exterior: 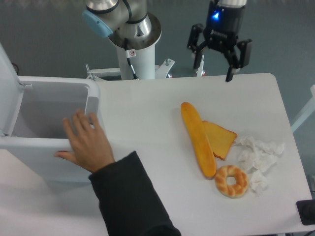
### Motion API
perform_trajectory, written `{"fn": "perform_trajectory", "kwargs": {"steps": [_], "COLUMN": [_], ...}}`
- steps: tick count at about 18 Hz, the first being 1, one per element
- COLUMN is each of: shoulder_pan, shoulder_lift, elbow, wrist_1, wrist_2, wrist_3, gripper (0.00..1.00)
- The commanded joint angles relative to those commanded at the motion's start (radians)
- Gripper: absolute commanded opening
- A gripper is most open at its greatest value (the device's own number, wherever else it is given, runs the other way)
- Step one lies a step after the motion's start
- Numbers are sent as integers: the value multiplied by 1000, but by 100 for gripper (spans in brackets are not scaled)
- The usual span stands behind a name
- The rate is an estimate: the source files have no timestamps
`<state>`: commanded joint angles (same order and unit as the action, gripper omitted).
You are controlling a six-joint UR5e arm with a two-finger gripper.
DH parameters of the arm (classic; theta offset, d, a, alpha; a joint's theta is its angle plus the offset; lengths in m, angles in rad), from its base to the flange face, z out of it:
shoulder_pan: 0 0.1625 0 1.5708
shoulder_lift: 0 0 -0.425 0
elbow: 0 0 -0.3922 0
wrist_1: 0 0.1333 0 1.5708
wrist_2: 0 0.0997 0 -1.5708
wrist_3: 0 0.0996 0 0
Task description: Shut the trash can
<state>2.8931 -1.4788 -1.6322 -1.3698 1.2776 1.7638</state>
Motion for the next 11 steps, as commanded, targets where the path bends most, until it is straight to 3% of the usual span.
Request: {"fn": "perform_trajectory", "kwargs": {"steps": [3, 11], "shoulder_pan": [0, -12], "shoulder_lift": [17, 49], "elbow": [0, -8], "wrist_1": [-29, -25], "wrist_2": [49, 72], "wrist_3": [28, 17], "gripper": [100, 100]}}
